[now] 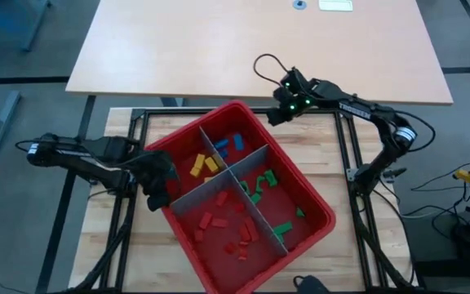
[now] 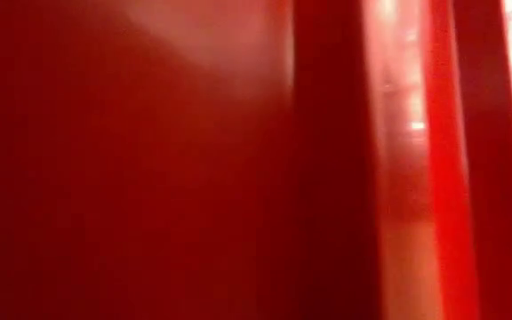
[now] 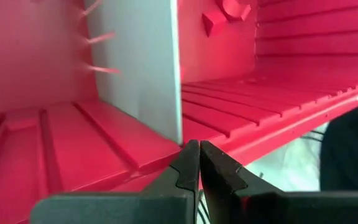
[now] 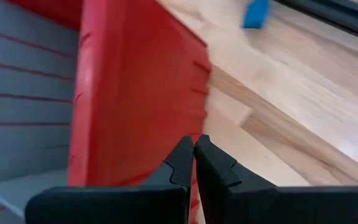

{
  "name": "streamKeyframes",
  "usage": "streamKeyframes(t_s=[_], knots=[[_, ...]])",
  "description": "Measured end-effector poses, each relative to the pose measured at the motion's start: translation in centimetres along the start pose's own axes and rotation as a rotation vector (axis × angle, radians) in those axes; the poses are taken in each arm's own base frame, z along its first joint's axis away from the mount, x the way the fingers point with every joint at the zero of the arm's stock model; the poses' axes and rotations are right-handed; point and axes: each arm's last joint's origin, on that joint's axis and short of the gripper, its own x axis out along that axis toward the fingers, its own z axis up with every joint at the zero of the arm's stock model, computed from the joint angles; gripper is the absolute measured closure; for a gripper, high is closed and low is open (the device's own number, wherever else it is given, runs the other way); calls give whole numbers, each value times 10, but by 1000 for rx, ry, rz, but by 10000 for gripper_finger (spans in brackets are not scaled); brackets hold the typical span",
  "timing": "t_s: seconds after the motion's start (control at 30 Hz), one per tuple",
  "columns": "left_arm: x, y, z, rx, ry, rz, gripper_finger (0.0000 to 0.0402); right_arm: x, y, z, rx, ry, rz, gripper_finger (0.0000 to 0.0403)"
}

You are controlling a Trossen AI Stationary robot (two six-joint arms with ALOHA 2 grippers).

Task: Sort blocks

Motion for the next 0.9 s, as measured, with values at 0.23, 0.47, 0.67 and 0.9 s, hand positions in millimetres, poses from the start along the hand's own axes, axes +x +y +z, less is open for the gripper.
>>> streamKeyframes(t_s=[0.23,0.47,0.67,0.9], knots=[[4,-8,-11,-51,53,-20,402,24,27,13,-94,52,83,403],[10,-23,-20,-49,107,-100,402,42,39,18,-143,103,148,403],[23,-35,-29,-67,116,-162,402,38,36,21,-170,83,142,403],[28,-39,-35,-110,23,-116,402,19,24,30,-172,23,120,403]])
